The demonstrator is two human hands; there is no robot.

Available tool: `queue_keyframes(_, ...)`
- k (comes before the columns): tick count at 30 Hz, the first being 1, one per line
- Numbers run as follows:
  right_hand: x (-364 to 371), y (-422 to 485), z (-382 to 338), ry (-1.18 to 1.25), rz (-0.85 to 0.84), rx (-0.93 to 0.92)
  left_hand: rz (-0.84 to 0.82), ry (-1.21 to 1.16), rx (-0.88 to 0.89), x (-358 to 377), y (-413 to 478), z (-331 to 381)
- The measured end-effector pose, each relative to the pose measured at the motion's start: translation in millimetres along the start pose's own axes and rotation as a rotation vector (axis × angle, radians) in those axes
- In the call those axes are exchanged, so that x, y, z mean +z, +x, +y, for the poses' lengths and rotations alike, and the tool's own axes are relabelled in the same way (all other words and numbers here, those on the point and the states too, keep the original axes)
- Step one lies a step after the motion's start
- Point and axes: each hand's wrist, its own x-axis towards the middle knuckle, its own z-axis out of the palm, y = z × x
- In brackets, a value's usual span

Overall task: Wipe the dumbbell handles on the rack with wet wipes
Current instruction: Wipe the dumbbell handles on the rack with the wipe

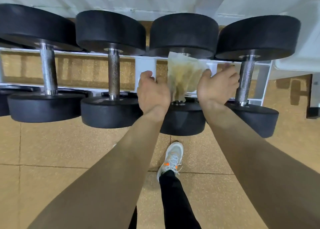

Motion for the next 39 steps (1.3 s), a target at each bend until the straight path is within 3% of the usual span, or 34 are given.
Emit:
queue_keyframes(2,-1.3,-8.9,1.2,0.056,-0.052,-0.123,-0.012,-0.044,-0.018,0.6,-10.2,-5.7)
queue_keyframes(5,15.4,-15.6,-4.8,0.186,-0.427,-0.038,0.018,-0.038,-0.015,8.5,-17.7,-16.5)
queue_keyframes(7,31.2,-8.0,-14.1,0.152,-0.572,-0.012,0.085,-0.068,-0.013,12.9,-18.6,-18.7)
queue_keyframes(10,50.2,6.0,-31.6,0.228,-0.669,0.015,0.121,-0.143,-0.028,14.2,-18.3,-21.8)
queue_keyframes(15,55.6,30.9,-41.9,0.625,-0.862,0.271,0.103,-0.164,0.002,13.8,-19.5,-21.9)
queue_keyframes(18,51.5,31.9,-32.1,0.706,-0.976,0.352,0.095,-0.17,-0.007,14.5,-19.6,-21.9)
queue_keyframes(21,53.0,16.0,-7.8,0.448,-1.017,0.235,0.095,-0.177,-0.022,13.6,-19.6,-20.5)
queue_keyframes(23,49.8,8.6,-4.5,0.273,-0.959,0.177,0.108,-0.19,-0.022,14.1,-20.3,-20.7)
queue_keyframes(27,51.0,2.9,-17.4,0.137,-0.822,0.252,0.139,-0.194,-0.016,16.2,-21.0,-22.5)
queue_keyframes(30,65.2,2.1,-28.3,0.151,-0.723,0.308,0.166,-0.205,-0.012,16.4,-20.8,-23.6)
queue_keyframes(33,66.6,13.0,-46.3,0.324,-0.681,0.308,0.182,-0.221,0.014,17.7,-20.5,-25.1)
queue_keyframes(39,62.7,33.2,-40.0,0.602,-0.891,0.29,0.176,-0.222,0.028,18.4,-20.5,-25.0)
